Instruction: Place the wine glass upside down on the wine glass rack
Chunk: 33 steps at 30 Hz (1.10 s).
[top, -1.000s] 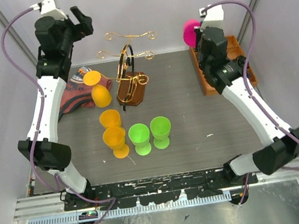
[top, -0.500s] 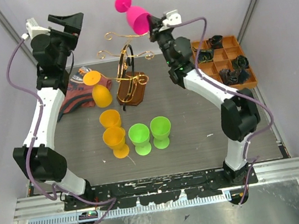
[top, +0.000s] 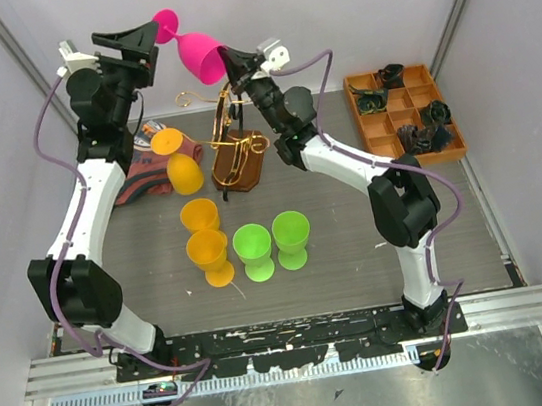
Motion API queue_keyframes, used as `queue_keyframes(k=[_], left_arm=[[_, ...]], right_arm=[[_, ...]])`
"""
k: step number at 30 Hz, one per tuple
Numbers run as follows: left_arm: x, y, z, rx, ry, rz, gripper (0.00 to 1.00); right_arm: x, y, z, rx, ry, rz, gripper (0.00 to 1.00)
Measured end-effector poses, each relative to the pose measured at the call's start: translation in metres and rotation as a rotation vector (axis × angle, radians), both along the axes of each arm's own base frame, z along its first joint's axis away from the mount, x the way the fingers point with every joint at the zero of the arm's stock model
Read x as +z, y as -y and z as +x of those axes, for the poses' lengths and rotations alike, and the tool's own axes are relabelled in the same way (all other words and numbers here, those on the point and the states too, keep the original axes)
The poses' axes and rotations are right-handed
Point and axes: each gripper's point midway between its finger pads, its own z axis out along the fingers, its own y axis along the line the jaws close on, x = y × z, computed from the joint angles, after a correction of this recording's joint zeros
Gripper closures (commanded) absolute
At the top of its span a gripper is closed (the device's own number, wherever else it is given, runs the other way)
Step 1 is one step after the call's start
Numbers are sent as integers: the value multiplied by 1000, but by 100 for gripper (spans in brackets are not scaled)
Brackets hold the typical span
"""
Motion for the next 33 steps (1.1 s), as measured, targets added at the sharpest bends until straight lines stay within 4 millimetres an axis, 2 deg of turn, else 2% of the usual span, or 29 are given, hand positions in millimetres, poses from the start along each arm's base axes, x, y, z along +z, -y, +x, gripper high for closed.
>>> queue_keyframes(k=[6, 12, 22, 26, 30, 33], left_arm=[[-5, 14, -2, -45, -11, 2, 26], [-14, 23, 1, -68, -30, 6, 37], [-21, 26, 4, -79, -44, 17, 51], [-20, 24, 4, -72, -43, 18, 64], [-21, 19, 6, -55, -44, 16, 82], [-18, 16, 7, -43, -41, 14, 90]], right_arm=[[11, -6, -10, 59, 30, 32, 100], [11, -14, -17, 108, 30, 33, 100], [11, -28, -28, 175, 28, 42, 100], [12, -28, -28, 175, 36, 45, 100], [14, -27, -29, 174, 44, 50, 100], [13, -27, -29, 176, 50, 51, 100]])
